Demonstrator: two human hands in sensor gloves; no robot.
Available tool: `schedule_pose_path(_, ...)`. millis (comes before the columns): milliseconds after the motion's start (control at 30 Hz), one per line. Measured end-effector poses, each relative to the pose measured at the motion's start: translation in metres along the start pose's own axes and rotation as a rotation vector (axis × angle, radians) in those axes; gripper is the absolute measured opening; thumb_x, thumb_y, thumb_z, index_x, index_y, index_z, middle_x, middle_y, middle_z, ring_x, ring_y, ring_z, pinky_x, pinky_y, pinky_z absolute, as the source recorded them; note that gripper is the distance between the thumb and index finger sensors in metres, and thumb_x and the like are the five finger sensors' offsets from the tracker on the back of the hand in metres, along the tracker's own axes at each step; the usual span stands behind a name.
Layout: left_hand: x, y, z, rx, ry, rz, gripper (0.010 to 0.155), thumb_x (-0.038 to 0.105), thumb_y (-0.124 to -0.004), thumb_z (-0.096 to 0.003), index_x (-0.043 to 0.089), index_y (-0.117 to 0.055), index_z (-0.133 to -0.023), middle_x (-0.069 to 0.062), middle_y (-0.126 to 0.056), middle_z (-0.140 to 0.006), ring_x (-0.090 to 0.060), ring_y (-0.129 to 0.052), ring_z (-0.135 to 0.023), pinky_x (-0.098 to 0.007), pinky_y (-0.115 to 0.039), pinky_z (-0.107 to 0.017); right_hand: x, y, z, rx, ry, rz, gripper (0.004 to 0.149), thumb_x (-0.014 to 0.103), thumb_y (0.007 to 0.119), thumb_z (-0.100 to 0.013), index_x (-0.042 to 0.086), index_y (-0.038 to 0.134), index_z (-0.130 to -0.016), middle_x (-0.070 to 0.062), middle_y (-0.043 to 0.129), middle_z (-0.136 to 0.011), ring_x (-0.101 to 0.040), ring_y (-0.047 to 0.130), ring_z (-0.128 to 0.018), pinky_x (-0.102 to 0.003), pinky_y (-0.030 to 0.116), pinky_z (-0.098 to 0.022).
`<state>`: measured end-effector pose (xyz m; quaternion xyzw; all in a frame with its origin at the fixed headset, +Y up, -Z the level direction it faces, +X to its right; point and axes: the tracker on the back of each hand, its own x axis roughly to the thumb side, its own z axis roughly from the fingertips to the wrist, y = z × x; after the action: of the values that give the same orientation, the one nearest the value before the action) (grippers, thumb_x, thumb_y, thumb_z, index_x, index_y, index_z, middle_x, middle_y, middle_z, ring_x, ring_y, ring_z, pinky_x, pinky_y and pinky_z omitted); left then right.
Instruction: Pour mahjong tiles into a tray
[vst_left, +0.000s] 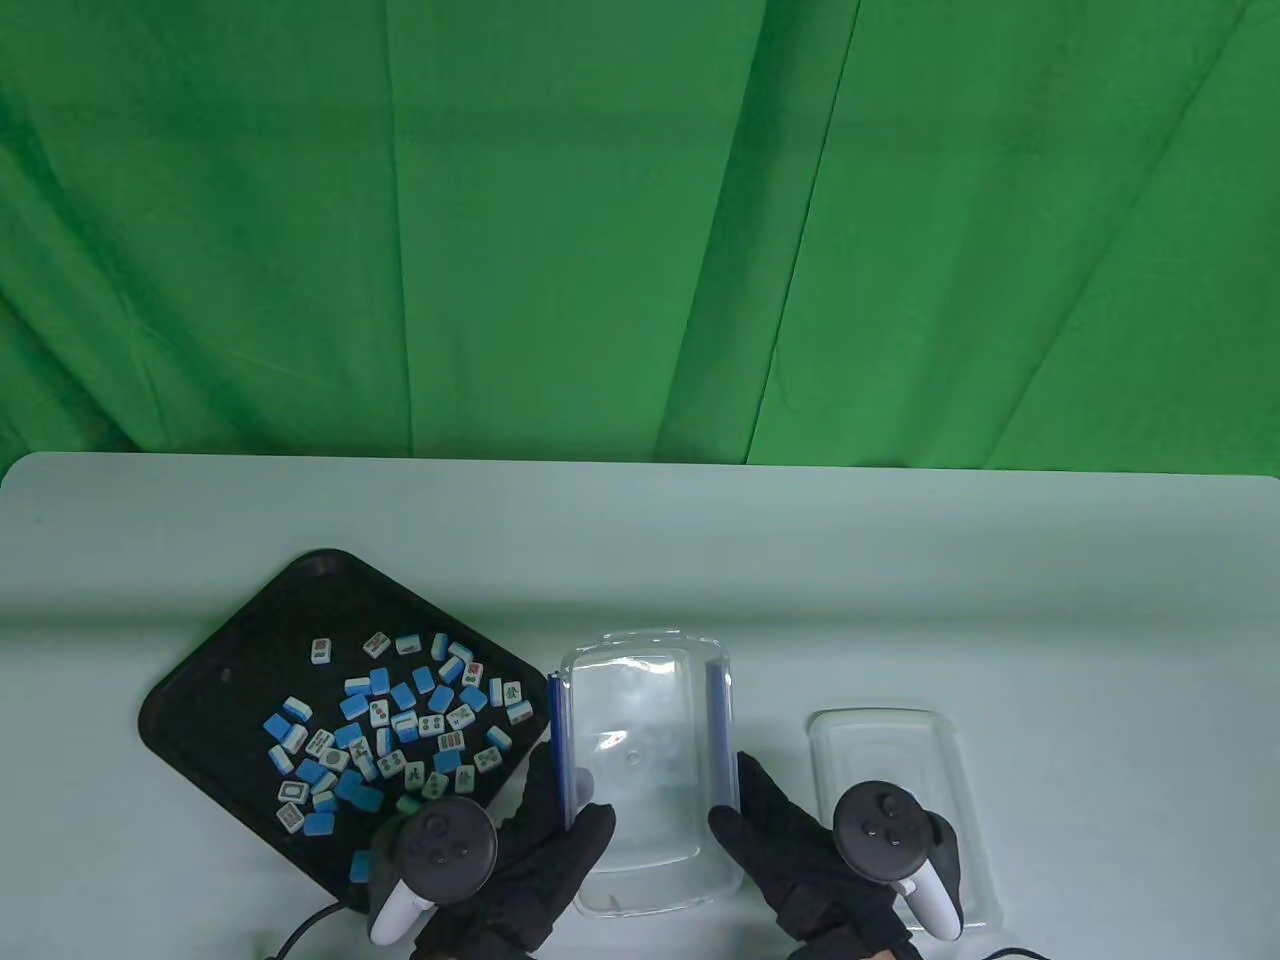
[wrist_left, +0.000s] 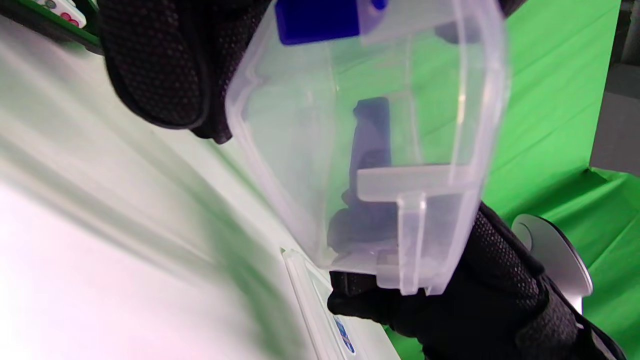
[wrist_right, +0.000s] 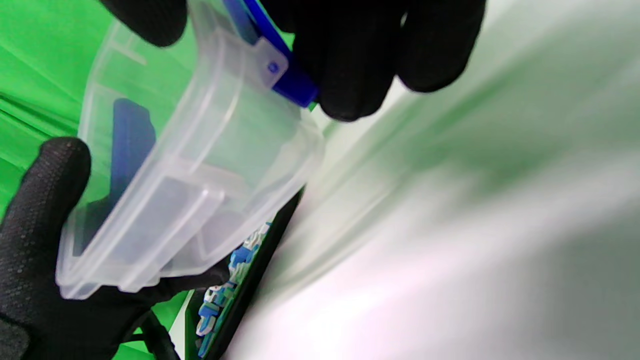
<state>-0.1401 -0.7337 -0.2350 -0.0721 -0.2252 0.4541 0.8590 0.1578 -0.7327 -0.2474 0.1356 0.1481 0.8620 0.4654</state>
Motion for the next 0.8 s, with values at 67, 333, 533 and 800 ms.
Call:
schedule_pose_path(67, -0.0005, 0.0004, 0.0002, -0.006, -0.003, 0.022, 0.098, 0.061, -0.05, -0.0682, -0.016, -0.007, -0.112, -0.042, -0.052, -0.11, -0.049, -0.088, -0.081, -0.056, -0.08, -0.053, -0.0003, -0.0006, 0.0003, -0.008, 0.001, -0.004, 0.079, 0.058, 0.058, -0.068, 0.003, 0.036, -0.119, -0.019, 0.071, -0.105, -0.036, 0.083, -0.082, -0.06, 0.066, -0.072)
schedule_pose_path(333, -0.0025, 0.0018, 0.0003, 0.035, 0.029, 0.028, 0.089, 0.056, -0.05, -0.0684, -0.013, -0.017, -0.113, -0.041, -0.054, -0.107, -0.047, -0.086, -0.079, -0.056, -0.079, -0.053, 0.003, 0.001, 0.0025, -0.042, 0.007, 0.063, 0.078, 0.06, 0.056, -0.067, 0.003, 0.04, -0.118, -0.019, 0.075, -0.102, -0.034, 0.086, -0.078, -0.06, 0.068, -0.07)
schedule_pose_path(533, -0.0059, -0.0013, -0.0004, 0.045, 0.092, -0.016, 0.085, 0.054, -0.051, -0.0676, -0.015, -0.029, -0.113, -0.042, -0.069, -0.1, -0.045, -0.096, -0.069, -0.052, -0.084, -0.046, 0.0032, 0.0016, 0.0028, -0.054, 0.038, 0.156, 0.078, 0.06, 0.054, -0.068, 0.001, 0.042, -0.118, -0.018, 0.079, -0.098, -0.033, 0.088, -0.074, -0.059, 0.069, -0.069)
schedule_pose_path(800, -0.0085, -0.0014, 0.0006, 0.042, 0.19, -0.072, 0.083, 0.051, -0.052, -0.0677, -0.018, -0.044, -0.112, -0.039, -0.083, -0.089, -0.039, -0.103, -0.057, -0.047, -0.089, -0.037, 0.0039, 0.0075, 0.0011, -0.011, 0.082, 0.232, 0.078, 0.058, 0.051, -0.068, -0.002, 0.043, -0.117, -0.019, 0.082, -0.096, -0.032, 0.09, -0.071, -0.058, 0.071, -0.068)
